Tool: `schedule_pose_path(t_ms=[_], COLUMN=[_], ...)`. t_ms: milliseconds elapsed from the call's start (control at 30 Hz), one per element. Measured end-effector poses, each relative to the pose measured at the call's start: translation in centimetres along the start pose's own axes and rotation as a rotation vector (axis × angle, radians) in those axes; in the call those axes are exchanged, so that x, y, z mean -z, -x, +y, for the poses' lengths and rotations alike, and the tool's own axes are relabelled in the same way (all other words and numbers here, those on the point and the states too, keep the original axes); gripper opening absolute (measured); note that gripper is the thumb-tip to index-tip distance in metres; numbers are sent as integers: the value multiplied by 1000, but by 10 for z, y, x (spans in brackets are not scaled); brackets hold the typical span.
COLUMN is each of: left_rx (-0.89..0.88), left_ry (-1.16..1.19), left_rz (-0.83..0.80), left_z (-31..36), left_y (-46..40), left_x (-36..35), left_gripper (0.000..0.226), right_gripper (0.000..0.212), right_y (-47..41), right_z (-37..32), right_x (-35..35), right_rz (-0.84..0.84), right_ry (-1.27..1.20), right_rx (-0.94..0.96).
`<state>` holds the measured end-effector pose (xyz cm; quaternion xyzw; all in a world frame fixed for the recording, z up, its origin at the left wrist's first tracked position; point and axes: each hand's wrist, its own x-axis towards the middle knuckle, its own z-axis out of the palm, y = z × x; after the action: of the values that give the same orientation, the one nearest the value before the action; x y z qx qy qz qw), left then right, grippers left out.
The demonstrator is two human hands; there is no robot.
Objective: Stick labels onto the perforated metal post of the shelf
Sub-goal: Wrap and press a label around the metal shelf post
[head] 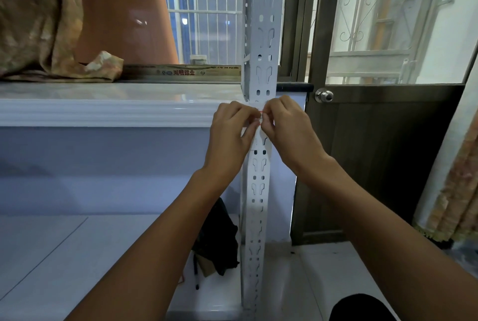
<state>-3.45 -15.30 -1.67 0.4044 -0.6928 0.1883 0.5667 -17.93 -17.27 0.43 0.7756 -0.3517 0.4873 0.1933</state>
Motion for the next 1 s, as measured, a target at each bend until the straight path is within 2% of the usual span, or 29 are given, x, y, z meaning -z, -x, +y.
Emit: schedule_pose_path(t_ms=[133, 300, 433, 500, 567, 733, 800, 833, 867, 933, 967, 1000], left_rx=[-15, -29, -44, -44, -41, -23, -29, -32, -33, -29, -27, -27], left_ry=[-22, -31, -29, -25, -27, -16, -15, -17, -19, -24, -25, -24], left_rz=[-13, -19, -12, -18, -12, 14, -4, -12, -17, -20, -21, -23], left_z=[-2, -3, -6, -7, -6, -2, -2, -3, -4, -4, -3, -3], left_y=[-1, -1, -2, -2, -1, 1, 0, 0, -1, 0, 0, 0], left_x=[1, 1, 1, 1, 0, -2, -1, 0, 0, 0, 0, 0], left_gripper=[12, 13, 12, 12, 11, 9, 9, 10, 10, 10, 10, 10], right_gripper=[7, 3, 2, 4, 1, 20, 16, 7, 12, 51, 58, 53], right_y=[5, 14, 15, 18, 23, 28, 29, 30, 31, 31, 30, 28], right_z=[3, 1, 17, 31, 36, 42, 46, 48, 47, 44, 42, 39], right_x=[-6, -13, -7, 3, 13, 21, 17, 15, 14, 12, 13, 14], right_rz=[27, 98, 302, 331, 296, 191, 97, 40, -30, -160, -177, -164], right_ry=[-63, -299, -442, -425, -408, -517, -418, -359, -318, -255, -234, -227], right_rx=[-44, -242, -589, -659, -618, -561, -549, -523, -484, -405, -381, -366])
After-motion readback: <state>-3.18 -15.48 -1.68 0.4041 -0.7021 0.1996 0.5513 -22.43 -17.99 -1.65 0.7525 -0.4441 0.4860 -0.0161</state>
